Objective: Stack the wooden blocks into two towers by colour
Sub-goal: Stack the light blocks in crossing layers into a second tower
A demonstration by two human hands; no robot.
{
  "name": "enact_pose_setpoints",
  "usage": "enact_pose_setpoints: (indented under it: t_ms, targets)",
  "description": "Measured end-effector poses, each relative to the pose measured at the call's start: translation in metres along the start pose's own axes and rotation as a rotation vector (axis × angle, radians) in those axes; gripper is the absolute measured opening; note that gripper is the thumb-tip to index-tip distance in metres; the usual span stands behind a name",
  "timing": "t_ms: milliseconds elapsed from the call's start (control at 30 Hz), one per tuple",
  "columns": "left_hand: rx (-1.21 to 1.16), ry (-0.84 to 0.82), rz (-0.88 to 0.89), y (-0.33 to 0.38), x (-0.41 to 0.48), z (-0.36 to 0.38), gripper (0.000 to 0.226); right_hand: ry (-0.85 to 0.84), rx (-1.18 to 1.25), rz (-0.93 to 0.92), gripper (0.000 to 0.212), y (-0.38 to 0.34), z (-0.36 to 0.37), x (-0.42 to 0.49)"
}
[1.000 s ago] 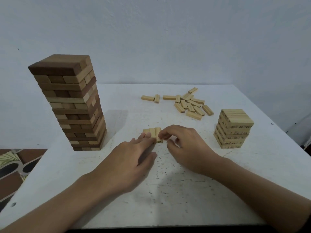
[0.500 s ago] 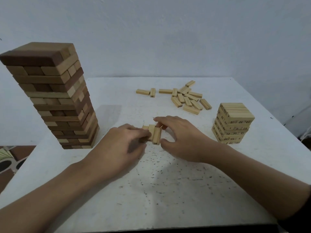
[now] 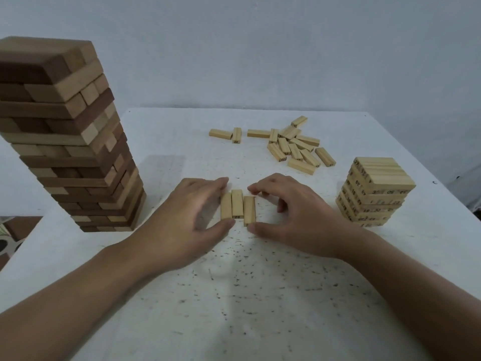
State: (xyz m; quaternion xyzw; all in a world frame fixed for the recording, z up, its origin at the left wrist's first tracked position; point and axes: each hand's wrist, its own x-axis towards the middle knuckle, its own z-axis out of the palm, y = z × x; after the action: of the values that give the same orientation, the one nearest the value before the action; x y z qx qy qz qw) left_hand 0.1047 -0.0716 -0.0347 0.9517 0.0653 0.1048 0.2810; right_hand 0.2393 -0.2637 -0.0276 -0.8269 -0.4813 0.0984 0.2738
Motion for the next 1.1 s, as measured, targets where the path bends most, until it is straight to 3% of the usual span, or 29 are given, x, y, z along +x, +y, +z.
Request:
enact_pose_setpoints:
  t_ms: [200,600,833,1100]
  targets:
    - [-0.009,-0.026,0.059,-0.0004,-0.0007,0.0003,0.053,-0.041,-0.029,-0.015,0.058,0.0039,-0.0021,0.0049]
    - [0.012,0.007,0.061,-0.0079,-0.0008,-0.0003,0.067,-0.084,-0.035,-0.023,0.064,0.0063,-0.0026,0.0051]
    - [0.021,-0.013,0.049,-0.0093,0.0014,0.0008,0.053,-0.116,-0.021,-0.018,0.055,0.008,-0.0028,0.0081]
    - [0.019,-0.047,0.055,-0.0062,0.0015,0.0004,0.061,-0.152,-0.021,-0.034,0.059,0.0097,-0.0039,0.0086]
